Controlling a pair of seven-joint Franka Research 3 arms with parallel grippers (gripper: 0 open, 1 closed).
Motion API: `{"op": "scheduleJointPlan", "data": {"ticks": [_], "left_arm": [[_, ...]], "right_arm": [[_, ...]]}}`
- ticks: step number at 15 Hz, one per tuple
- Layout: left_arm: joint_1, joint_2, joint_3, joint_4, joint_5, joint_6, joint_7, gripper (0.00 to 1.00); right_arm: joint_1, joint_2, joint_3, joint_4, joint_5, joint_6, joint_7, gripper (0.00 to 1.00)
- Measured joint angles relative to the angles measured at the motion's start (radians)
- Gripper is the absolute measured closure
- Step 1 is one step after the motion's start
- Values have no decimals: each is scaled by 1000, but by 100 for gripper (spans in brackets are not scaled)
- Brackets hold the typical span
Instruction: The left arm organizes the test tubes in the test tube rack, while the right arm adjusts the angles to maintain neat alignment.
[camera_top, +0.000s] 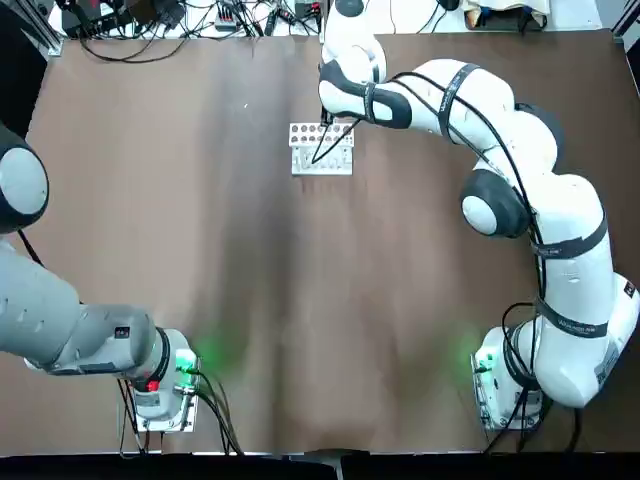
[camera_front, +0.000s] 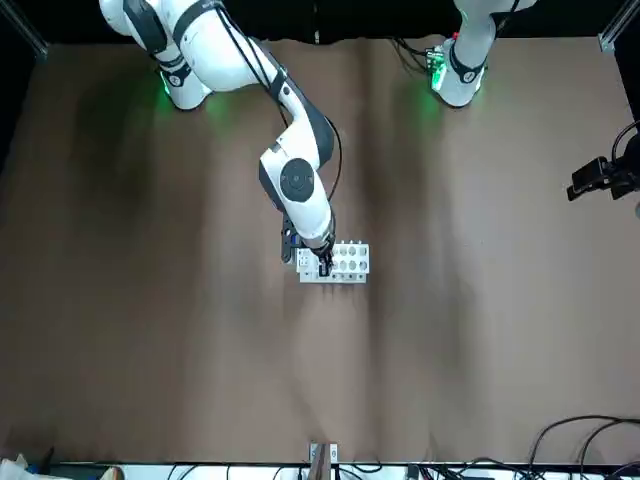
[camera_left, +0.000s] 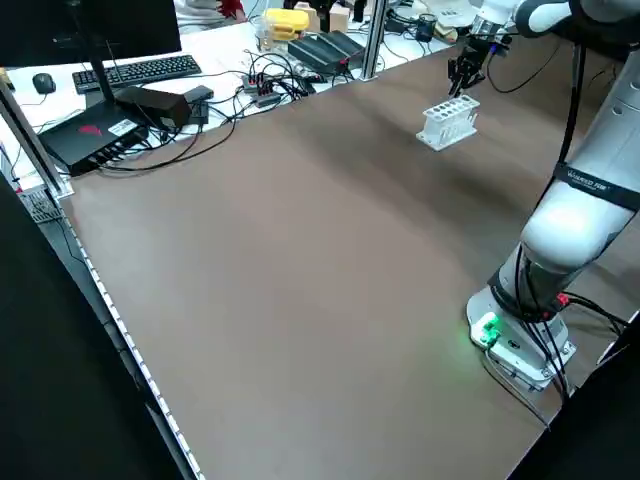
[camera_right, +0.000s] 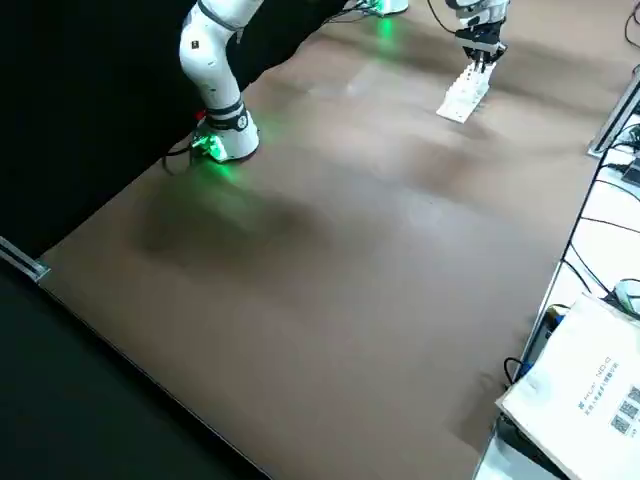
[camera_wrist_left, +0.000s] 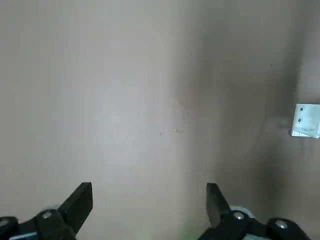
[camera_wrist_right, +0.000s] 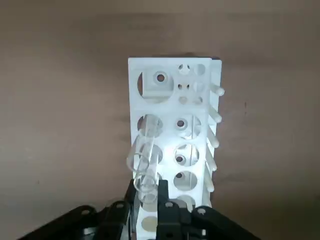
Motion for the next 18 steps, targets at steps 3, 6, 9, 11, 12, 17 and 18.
{"op": "scheduleJointPlan", "data": {"ticks": [3, 6, 9, 11, 12, 17, 18], "left_arm": [[21, -4, 1, 1, 1, 0, 4, 0], [29, -6, 1, 2, 1, 0, 7, 0], [23, -7, -6, 3, 1, 0, 7, 0], [23, -8, -7, 3, 1, 0, 7, 0], [24, -8, -7, 3, 1, 0, 7, 0], [24, -8, -7, 4, 1, 0, 7, 0], [24, -8, -7, 4, 1, 0, 7, 0]], "right_arm": [[0, 0, 0, 1, 0, -2, 2, 82], [0, 0, 0, 1, 1, -4, 5, 82], [0, 0, 1, 3, 1, -12, 12, 82], [0, -1, 1, 4, 1, -16, 17, 82], [0, -1, 1, 4, 1, -18, 19, 82], [0, -5, 1, 5, 1, -31, 31, 82], [0, -5, 1, 5, 1, -32, 33, 82]]}}
